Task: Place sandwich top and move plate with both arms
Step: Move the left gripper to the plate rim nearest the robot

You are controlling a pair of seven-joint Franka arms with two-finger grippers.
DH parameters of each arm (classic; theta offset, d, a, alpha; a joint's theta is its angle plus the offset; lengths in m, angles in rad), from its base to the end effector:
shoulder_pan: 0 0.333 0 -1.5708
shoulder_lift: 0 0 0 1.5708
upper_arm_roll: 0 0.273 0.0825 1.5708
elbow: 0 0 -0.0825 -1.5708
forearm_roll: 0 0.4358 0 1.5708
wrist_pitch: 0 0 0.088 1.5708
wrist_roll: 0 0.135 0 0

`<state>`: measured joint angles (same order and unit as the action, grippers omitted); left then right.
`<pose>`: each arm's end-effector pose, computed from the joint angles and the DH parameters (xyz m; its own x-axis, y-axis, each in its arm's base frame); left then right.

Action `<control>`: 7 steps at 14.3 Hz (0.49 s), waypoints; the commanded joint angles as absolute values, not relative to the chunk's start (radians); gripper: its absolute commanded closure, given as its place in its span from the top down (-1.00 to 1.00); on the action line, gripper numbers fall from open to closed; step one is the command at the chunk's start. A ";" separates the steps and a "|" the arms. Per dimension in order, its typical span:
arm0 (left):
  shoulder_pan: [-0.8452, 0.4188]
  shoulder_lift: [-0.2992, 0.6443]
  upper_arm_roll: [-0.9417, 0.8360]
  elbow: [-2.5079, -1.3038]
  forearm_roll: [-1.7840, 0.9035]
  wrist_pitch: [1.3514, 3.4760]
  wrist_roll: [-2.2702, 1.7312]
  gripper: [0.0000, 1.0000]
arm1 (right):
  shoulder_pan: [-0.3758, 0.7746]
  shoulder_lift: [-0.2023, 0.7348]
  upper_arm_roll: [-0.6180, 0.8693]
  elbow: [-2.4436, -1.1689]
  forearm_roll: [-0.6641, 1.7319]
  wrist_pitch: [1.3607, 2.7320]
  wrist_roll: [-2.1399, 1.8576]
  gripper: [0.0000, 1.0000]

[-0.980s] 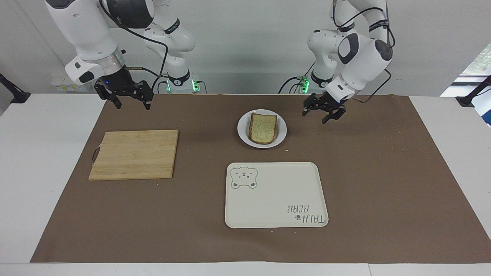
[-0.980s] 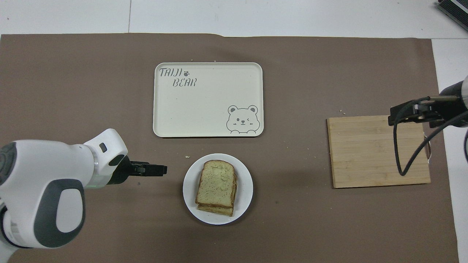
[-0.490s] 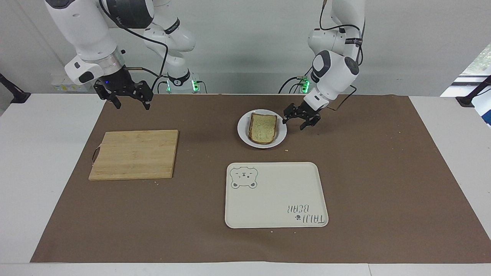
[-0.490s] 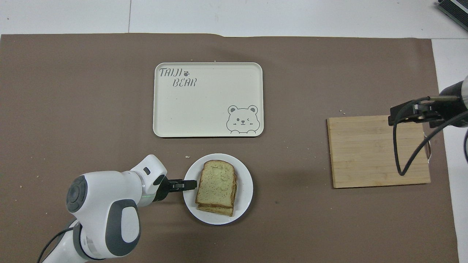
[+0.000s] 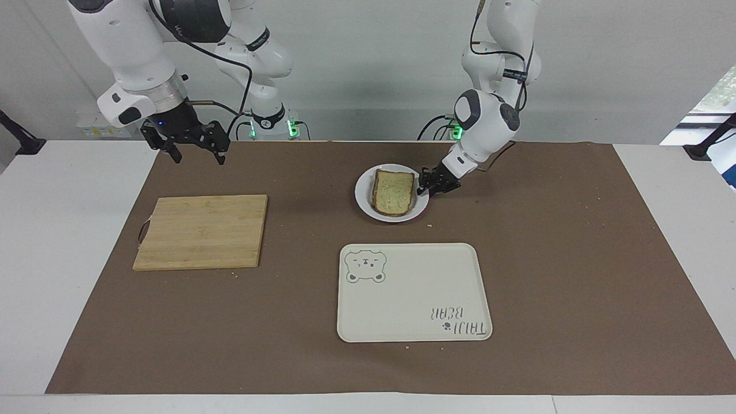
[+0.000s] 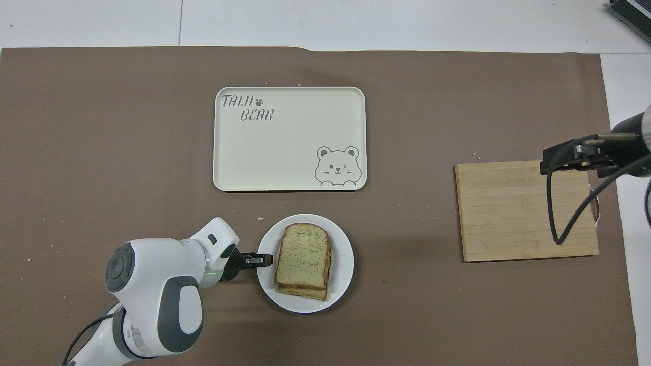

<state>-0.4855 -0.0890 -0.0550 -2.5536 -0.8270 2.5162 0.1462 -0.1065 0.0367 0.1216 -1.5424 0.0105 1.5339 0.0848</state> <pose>0.4193 -0.2573 0.1954 0.9988 -0.0256 -0.0418 -0.0030 -0.8834 0.4687 0.6106 0.0097 0.5430 0.9965 -0.0691 -0.0460 -0.0697 -0.9975 -0.0111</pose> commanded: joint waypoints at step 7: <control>-0.535 -0.098 -0.040 -2.577 -0.854 2.525 0.164 -0.27 | -0.115 0.041 0.132 -1.529 0.005 1.536 0.101 1.00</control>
<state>-0.5009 -0.0889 -0.0555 -2.5598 -0.8295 2.5158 0.1462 -0.1065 0.0367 0.1216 -1.5423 0.0105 1.5339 0.0848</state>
